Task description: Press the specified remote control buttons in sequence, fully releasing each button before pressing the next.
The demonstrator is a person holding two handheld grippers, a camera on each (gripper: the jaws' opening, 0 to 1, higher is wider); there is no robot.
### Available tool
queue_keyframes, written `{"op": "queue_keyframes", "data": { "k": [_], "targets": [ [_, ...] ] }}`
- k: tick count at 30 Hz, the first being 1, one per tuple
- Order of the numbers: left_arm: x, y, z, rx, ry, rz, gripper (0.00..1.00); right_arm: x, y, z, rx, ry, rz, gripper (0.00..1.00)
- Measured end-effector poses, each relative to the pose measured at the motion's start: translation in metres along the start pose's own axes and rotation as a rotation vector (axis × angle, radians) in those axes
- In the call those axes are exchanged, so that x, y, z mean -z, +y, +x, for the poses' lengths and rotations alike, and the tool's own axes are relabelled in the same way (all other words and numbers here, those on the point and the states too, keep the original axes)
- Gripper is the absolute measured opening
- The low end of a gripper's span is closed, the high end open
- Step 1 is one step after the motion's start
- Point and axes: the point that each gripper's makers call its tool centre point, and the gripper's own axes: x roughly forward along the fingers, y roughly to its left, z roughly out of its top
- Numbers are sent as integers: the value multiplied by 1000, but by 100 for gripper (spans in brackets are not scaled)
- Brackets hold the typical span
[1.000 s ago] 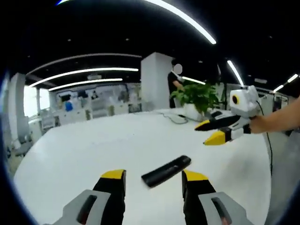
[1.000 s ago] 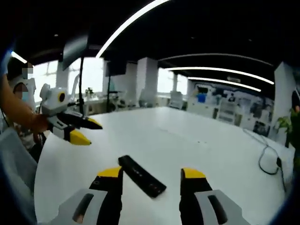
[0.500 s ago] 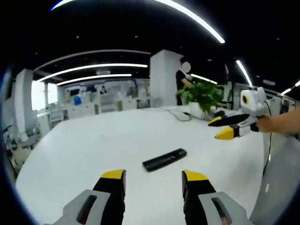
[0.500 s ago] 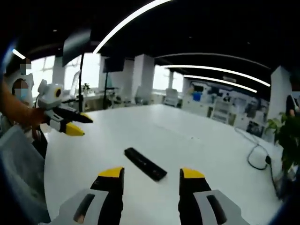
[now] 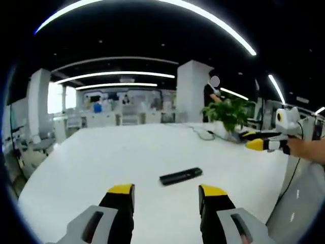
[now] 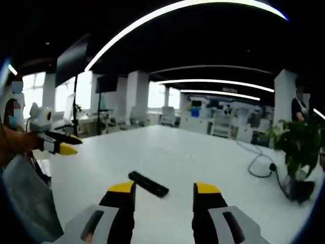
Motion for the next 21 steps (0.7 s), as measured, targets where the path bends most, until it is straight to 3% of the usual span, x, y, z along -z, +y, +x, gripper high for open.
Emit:
{"op": "queue_keyframes", "data": {
  "k": [3, 5, 7, 16, 21],
  "targets": [
    [-9, 1, -7, -4, -18, -12, 56, -2, 4, -8, 14, -12, 8, 43],
    [-17, 6, -16, -38, -53, -46, 63, -5, 7, -12, 23, -29, 24, 44],
    [-16, 8, -22, -64, -45, -81, 68, -5, 8, -15, 26, -31, 31, 44],
    [-10, -14, -41, -96, -55, -100, 67, -10, 18, -38, 76, -53, 68, 44],
    [-6, -31, -42, -75, -62, -71, 66, -14, 28, -49, 57, -72, 69, 44]
  ]
}}
